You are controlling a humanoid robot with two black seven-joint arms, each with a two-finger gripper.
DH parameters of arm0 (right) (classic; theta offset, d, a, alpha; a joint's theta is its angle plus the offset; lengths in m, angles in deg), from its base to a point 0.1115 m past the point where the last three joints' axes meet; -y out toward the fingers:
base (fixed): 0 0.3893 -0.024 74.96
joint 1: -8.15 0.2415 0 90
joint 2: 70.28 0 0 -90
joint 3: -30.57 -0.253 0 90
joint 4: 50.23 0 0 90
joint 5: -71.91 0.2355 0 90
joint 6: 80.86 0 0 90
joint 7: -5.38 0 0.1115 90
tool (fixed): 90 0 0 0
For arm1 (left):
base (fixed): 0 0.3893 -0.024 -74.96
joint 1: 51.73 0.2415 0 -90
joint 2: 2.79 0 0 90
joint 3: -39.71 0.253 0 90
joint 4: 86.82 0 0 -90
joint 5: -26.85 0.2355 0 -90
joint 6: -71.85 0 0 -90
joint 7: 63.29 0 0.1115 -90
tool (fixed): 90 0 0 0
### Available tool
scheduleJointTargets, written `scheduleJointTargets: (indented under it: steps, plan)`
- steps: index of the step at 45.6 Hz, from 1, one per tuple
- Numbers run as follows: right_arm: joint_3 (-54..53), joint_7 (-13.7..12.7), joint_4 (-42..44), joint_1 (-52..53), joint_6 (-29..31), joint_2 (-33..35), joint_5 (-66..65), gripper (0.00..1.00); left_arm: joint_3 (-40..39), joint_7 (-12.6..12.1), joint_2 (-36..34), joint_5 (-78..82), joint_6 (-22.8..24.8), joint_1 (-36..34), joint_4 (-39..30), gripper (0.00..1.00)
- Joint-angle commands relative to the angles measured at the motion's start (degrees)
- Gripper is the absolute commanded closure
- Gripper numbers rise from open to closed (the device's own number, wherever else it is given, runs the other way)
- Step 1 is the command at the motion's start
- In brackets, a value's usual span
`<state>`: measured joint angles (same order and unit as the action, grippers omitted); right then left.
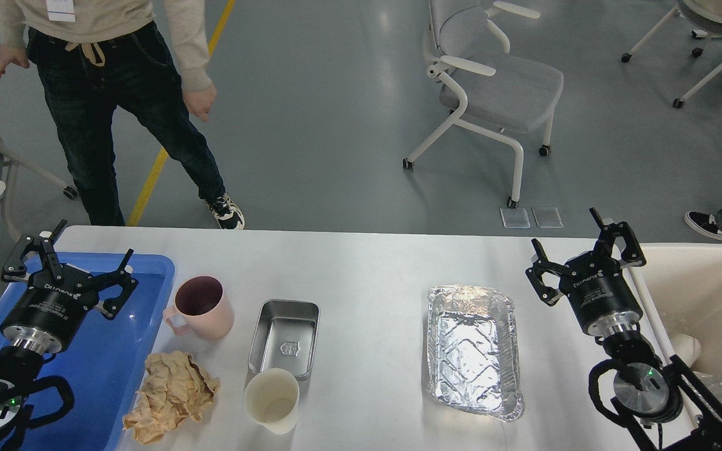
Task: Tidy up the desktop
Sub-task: 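Move the left gripper off the blue tray toward the table edge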
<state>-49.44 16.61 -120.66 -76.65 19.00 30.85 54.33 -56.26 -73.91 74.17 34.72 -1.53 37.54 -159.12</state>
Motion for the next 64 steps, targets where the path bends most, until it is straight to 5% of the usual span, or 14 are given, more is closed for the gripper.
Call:
scheduleJointTargets:
  steps: [1, 13, 25, 37, 53, 58, 64]
  plan:
    - [-0.24, 0.03, -0.23, -0.01, 0.07, -0.41, 0.0, 0.0, -0.44, -0.8, -1.02, 0.21, -2.99, -0.07, -0.21, 0.01]
    - [-0.15, 0.03, -0.41, -0.01, -0.02, -0.41, 0.0, 0.0, 4.47, -4.31, -4.44, 1.0, -6.42, -0.24, -1.7, 0.01]
    - [-0.15, 0.03, -0.76, -0.01, -0.02, -0.32, 0.0, 0.0, 16.43, -6.95, -22.81, 11.19, -15.65, 0.11, -10.66, 0.01]
    - [-0.15, -0.06, -0.85, 0.17, -0.02, -0.24, 0.0, 0.0, 20.83, -7.92, -36.7, 24.55, -15.3, 4.41, -16.38, 0.01]
    - [0.29, -0.06, -1.11, 0.17, -0.02, 0.91, 0.0, 0.0, 17.85, -6.25, -49.1, 26.05, -14.86, 11.97, -21.39, 0.01]
    - [0.29, -0.06, -1.2, 0.17, -0.02, 1.43, 0.0, 0.0, 15.2, -3.62, -50.68, 26.14, -13.46, 11.97, -21.74, 0.01]
    - [0.29, -0.06, -1.2, 0.17, -0.01, 2.14, 0.0, 0.0, 15.12, 2.71, -51.56, 27.45, -10.38, 12.24, -23.85, 0.01]
